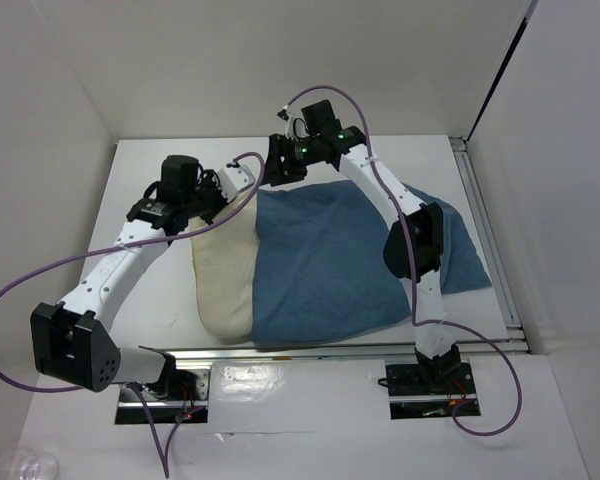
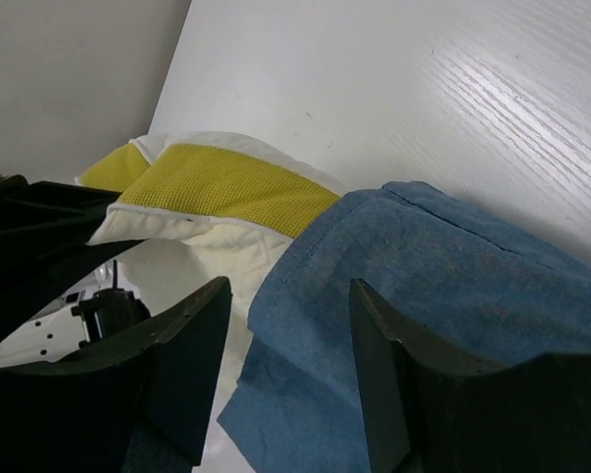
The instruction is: Put the pillow into the pillowcase
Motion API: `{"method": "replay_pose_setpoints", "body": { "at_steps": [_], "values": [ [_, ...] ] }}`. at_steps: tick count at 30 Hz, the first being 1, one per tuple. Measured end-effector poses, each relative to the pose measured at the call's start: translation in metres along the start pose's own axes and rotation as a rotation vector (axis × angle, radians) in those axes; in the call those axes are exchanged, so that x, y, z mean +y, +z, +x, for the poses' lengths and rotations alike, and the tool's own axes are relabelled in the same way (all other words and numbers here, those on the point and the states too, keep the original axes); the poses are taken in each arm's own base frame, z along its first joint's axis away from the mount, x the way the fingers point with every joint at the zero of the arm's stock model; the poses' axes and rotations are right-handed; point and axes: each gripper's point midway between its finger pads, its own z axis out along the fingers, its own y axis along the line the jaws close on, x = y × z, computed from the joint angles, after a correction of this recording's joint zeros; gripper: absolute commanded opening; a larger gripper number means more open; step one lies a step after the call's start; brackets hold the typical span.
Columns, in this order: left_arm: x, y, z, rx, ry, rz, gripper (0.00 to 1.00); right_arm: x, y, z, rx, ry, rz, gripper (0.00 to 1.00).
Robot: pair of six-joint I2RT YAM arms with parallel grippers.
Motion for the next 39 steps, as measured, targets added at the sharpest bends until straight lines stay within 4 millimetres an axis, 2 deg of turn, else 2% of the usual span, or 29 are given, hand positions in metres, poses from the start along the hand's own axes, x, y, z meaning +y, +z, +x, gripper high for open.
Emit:
{"method": "replay_pose_setpoints", "body": {
  "at_steps": [10, 16, 18, 19, 20, 22, 31, 35, 39],
  "values": [
    [0.001, -0.001, -0.007, -0.009, 0.009, -0.008, 0.0, -0.008, 0.01, 0.004, 0.015, -0.003, 0.012, 0.58],
    [0.002, -0.003, -0.012, -0.013, 0.014, -0.011, 0.0, -0.015, 0.017, 0.009, 0.033, -0.003, 0.02, 0.52],
    [0.002, -0.003, -0.011, -0.011, 0.014, -0.011, 0.0, -0.015, 0.018, 0.01, 0.036, -0.007, 0.02, 0.41],
    [0.001, -0.003, -0.012, -0.01, 0.015, -0.011, 0.0, -0.015, 0.018, 0.011, 0.037, -0.01, 0.019, 0.21],
    [0.001, -0.003, -0.012, -0.009, 0.015, -0.012, 0.0, -0.015, 0.019, 0.011, 0.038, -0.019, 0.017, 0.11],
    [0.001, -0.003, -0.012, -0.006, 0.018, -0.015, 0.0, -0.014, 0.019, 0.012, 0.041, -0.022, 0.015, 0.0],
    [-0.002, -0.002, -0.01, 0.001, 0.02, -0.021, 0.0, -0.009, 0.02, 0.012, 0.042, -0.041, 0.001, 0.0],
    [-0.006, 0.002, -0.01, 0.001, 0.017, -0.026, 0.0, 0.01, 0.015, 0.001, 0.021, -0.071, -0.065, 0.0],
    [-0.008, 0.005, -0.022, -0.023, 0.027, -0.047, 0.0, 0.042, 0.01, -0.016, -0.027, -0.132, -0.166, 0.0]
  ]
}}
